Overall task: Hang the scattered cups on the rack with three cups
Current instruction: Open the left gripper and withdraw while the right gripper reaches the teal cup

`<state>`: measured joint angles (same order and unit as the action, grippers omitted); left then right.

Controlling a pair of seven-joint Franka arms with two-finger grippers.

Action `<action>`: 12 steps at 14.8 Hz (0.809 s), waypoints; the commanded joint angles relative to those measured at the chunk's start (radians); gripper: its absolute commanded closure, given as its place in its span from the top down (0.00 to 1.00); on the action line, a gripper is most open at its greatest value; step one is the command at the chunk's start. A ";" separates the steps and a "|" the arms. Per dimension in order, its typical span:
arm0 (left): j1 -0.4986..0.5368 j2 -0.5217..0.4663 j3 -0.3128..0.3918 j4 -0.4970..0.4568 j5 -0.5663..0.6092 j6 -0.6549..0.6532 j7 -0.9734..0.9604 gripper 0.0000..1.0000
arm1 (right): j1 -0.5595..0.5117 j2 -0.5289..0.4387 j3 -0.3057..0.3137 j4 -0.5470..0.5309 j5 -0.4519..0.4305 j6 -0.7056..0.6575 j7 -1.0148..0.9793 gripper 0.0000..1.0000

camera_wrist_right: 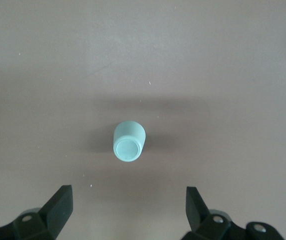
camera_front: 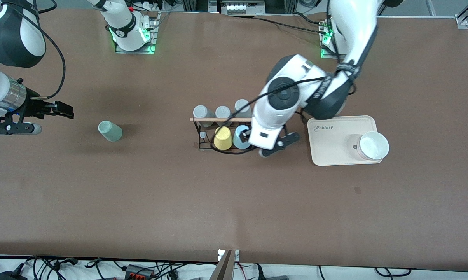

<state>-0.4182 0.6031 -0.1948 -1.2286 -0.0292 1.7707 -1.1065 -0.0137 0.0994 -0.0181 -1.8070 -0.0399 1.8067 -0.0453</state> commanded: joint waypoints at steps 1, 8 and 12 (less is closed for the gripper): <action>0.103 -0.097 -0.009 -0.020 0.015 -0.114 0.123 1.00 | 0.006 -0.009 0.004 -0.089 -0.014 0.100 0.019 1.00; 0.384 -0.245 -0.012 -0.038 0.014 -0.270 0.593 1.00 | 0.024 0.063 0.006 -0.265 -0.014 0.325 0.022 1.00; 0.481 -0.357 -0.012 -0.106 0.014 -0.274 0.808 1.00 | 0.018 0.150 0.006 -0.270 -0.014 0.365 0.024 1.00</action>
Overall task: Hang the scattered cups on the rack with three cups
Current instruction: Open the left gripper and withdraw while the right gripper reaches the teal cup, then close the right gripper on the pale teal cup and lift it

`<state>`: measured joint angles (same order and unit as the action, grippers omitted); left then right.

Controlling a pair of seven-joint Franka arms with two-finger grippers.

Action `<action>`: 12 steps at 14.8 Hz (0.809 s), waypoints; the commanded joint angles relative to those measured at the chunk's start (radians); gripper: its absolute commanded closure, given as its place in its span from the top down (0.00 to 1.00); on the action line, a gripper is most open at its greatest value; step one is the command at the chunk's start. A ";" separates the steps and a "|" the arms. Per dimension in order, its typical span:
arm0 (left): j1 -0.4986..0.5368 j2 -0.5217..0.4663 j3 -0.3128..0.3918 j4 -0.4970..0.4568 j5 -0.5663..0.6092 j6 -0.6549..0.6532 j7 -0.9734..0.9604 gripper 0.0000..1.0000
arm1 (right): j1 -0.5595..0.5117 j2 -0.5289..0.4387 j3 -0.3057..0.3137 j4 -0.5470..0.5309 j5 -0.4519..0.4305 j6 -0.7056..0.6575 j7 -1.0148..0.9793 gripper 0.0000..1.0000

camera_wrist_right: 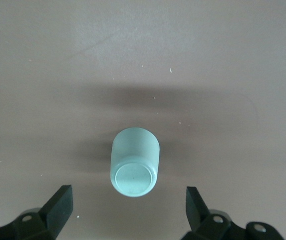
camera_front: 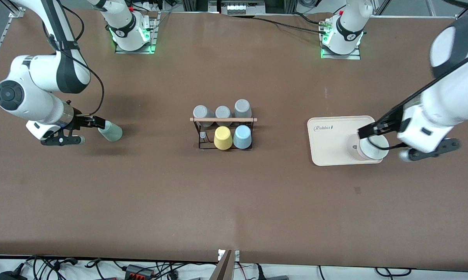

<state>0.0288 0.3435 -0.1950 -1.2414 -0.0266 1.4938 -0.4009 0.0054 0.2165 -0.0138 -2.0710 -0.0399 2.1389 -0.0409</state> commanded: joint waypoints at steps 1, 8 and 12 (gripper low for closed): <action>0.058 -0.131 -0.012 -0.127 0.011 0.006 0.152 1.00 | -0.001 0.052 0.001 -0.006 -0.014 0.047 0.019 1.00; 0.143 -0.351 -0.012 -0.347 0.010 0.112 0.428 1.00 | -0.002 0.080 0.001 -0.139 -0.014 0.248 0.021 1.00; 0.140 -0.423 -0.017 -0.440 0.042 0.149 0.432 1.00 | -0.007 0.081 0.001 -0.158 -0.014 0.236 0.021 1.00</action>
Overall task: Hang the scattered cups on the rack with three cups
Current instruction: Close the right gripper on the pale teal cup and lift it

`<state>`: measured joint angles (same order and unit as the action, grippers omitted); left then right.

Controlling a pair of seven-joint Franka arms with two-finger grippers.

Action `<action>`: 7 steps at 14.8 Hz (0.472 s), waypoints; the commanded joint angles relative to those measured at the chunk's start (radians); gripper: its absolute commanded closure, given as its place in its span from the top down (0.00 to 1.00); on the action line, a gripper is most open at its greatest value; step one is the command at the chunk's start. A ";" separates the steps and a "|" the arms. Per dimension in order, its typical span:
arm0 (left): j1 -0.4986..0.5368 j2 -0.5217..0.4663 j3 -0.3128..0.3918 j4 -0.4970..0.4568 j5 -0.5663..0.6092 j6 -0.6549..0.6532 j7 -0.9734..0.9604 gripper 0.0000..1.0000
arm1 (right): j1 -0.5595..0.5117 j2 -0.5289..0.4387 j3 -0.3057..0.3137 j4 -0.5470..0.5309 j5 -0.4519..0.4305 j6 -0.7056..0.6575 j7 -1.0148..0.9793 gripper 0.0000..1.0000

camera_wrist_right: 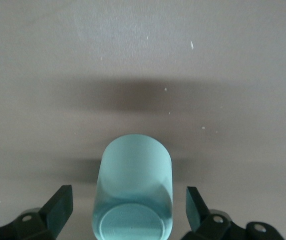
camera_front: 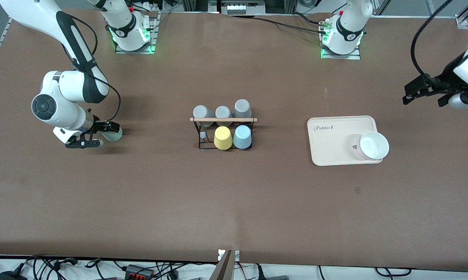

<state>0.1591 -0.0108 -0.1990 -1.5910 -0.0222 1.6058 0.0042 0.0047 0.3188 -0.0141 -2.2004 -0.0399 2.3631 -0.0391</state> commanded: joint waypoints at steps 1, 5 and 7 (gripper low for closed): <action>0.007 -0.075 -0.016 -0.093 0.059 0.036 0.025 1.00 | -0.006 -0.021 0.002 -0.028 -0.014 0.010 0.018 1.00; 0.011 -0.064 -0.016 -0.047 0.053 -0.007 -0.027 1.00 | -0.003 -0.017 0.002 -0.027 -0.014 0.001 0.019 0.83; 0.014 -0.057 -0.008 -0.033 0.019 -0.024 -0.020 1.00 | -0.003 -0.021 0.002 -0.019 -0.012 -0.033 0.019 0.40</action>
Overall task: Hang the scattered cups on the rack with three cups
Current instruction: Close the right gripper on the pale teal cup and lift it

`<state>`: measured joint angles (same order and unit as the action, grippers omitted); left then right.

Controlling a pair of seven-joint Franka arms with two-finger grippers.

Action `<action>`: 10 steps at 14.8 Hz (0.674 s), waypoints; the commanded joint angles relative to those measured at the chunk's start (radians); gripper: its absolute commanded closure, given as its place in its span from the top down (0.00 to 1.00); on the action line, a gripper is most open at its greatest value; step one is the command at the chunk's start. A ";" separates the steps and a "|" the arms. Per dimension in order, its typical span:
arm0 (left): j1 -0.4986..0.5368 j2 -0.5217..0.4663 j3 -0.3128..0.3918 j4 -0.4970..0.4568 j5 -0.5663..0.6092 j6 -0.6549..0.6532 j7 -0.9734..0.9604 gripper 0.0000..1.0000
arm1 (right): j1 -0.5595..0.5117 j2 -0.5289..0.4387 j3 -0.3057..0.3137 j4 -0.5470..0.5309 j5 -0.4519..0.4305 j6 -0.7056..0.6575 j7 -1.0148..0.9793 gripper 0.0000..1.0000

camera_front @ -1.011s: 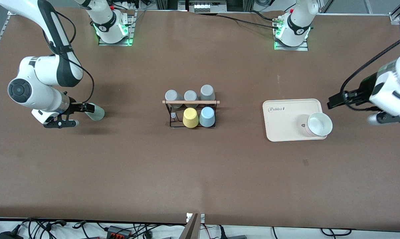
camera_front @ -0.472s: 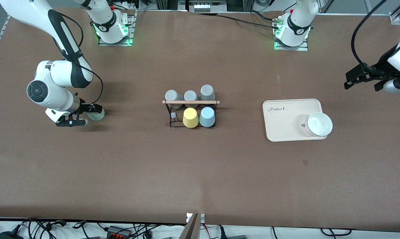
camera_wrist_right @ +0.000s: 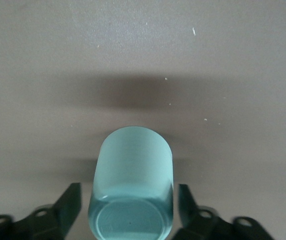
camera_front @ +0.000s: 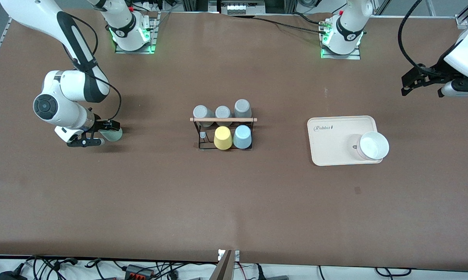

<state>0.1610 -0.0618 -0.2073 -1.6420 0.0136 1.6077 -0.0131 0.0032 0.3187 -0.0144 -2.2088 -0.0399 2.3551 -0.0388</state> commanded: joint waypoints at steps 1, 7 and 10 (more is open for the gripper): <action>0.023 -0.006 0.006 0.017 -0.053 -0.028 -0.002 1.00 | 0.001 -0.026 0.004 0.000 -0.012 -0.033 0.019 0.29; 0.029 0.031 0.008 0.085 -0.058 -0.081 -0.005 1.00 | 0.055 -0.018 0.017 0.341 0.014 -0.368 0.020 0.23; 0.028 0.050 0.006 0.114 -0.057 -0.110 -0.004 1.00 | 0.160 -0.001 0.019 0.489 0.072 -0.454 0.094 0.21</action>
<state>0.1846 -0.0450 -0.1971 -1.5864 -0.0354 1.5450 -0.0144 0.0868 0.2884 0.0041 -1.8248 0.0072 1.9667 -0.0157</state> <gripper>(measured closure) 0.000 0.335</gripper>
